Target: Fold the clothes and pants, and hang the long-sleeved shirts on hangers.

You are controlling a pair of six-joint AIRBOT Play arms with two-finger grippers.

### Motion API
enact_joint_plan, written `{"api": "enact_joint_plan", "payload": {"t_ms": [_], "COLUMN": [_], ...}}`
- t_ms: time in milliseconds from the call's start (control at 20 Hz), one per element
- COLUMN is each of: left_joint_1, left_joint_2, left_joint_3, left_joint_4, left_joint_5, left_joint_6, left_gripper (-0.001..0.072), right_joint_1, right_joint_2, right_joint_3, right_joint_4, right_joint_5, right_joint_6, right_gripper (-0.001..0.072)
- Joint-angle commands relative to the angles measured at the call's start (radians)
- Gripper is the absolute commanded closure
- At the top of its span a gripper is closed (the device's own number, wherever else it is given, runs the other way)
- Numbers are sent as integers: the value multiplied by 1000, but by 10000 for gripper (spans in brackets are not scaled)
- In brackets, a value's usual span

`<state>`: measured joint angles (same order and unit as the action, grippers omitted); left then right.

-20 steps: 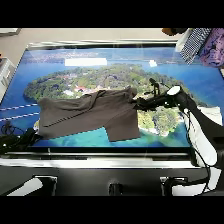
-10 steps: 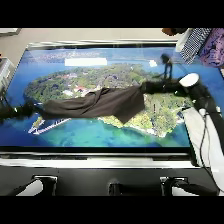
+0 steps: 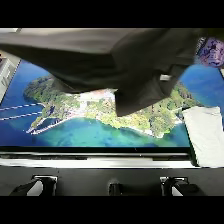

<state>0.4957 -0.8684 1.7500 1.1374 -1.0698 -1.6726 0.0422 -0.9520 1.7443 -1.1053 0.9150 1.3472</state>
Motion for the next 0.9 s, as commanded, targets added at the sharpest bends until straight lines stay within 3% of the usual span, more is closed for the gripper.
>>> {"api": "enact_joint_plan", "payload": {"t_ms": [0,250,500,650,850], "left_joint_1": [-3,-3,-8,-11,-76], "left_joint_2": [162,230,98,-72,-371], "left_joint_3": [69,65,-78,-218,-315], "left_joint_4": [264,352,290,234,233], "left_joint_5": [-60,-231,-234,-142,89], "left_joint_6": [-196,-208,-36,-3,-2], "left_gripper": [693,692,692,692,692], "right_joint_1": [1,1,1,1,1], "right_joint_2": [203,295,80,-161,-496], "right_joint_3": [29,28,26,25,24], "right_joint_4": [-128,-208,-159,-92,-60], "right_joint_5": [55,31,208,291,216], "right_joint_6": [105,251,448,472,472], "right_gripper": [683,683,683,682,682]}}
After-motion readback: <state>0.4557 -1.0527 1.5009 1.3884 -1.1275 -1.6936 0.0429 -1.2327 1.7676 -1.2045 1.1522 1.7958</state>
